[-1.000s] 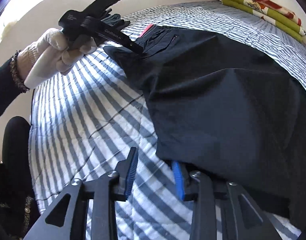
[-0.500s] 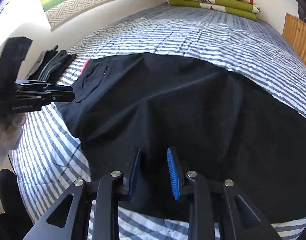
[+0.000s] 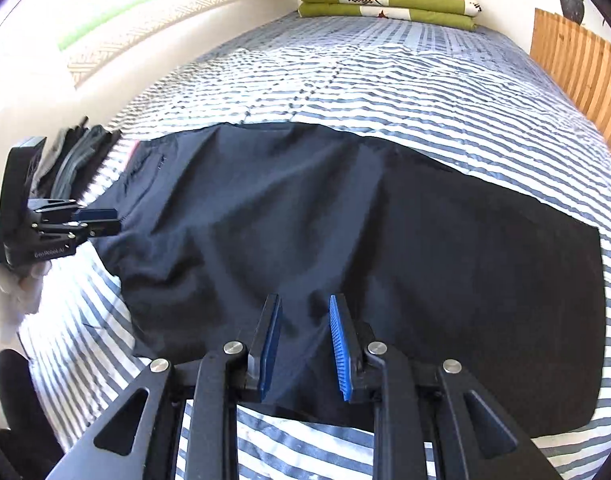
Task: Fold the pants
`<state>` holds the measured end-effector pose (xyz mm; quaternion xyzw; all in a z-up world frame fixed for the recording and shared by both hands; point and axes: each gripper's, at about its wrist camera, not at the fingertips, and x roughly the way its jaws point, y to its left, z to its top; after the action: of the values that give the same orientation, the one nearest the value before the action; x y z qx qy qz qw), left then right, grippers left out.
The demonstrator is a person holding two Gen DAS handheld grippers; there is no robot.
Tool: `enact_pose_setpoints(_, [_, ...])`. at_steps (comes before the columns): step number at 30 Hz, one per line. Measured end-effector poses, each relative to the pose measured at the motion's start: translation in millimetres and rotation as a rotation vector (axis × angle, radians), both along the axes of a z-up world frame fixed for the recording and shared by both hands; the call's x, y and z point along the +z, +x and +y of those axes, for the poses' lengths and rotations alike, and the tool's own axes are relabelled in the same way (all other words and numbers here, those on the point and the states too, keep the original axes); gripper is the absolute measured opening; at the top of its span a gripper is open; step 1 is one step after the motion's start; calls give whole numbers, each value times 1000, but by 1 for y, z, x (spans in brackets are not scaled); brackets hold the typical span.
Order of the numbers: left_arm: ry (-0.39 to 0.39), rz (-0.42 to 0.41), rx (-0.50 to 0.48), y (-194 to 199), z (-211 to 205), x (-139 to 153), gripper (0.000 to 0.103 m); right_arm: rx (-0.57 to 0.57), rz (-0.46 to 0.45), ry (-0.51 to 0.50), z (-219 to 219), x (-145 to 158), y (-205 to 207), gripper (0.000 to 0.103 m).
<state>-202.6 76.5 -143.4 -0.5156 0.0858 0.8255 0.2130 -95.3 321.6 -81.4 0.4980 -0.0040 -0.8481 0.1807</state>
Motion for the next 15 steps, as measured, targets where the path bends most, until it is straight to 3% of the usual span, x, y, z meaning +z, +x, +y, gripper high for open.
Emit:
enact_pose_setpoints(4, [64, -57, -107, -9, 59, -14, 26, 18, -53, 52, -8, -22, -13, 21])
enact_pose_setpoints(5, [51, -86, -122, -15, 72, -24, 27, 15, -64, 75, -6, -29, -18, 21])
enact_pose_setpoints(7, [-66, -88, -117, -15, 87, -43, 28, 2, -59, 163, 6, -36, -19, 21])
enact_pose_setpoints(12, [-41, -30, -158, 8, 81, -18, 28, -209, -24, 84, 94, -5, -1, 27])
enact_pose_setpoints(14, [-30, -14, -214, 28, 84, -6, 35, -331, -4, 40, 143, 9, 16, 41])
enact_pose_setpoints(15, [-35, -9, -240, 35, 87, -2, 42, -388, -1, 17, 166, 14, 24, 42])
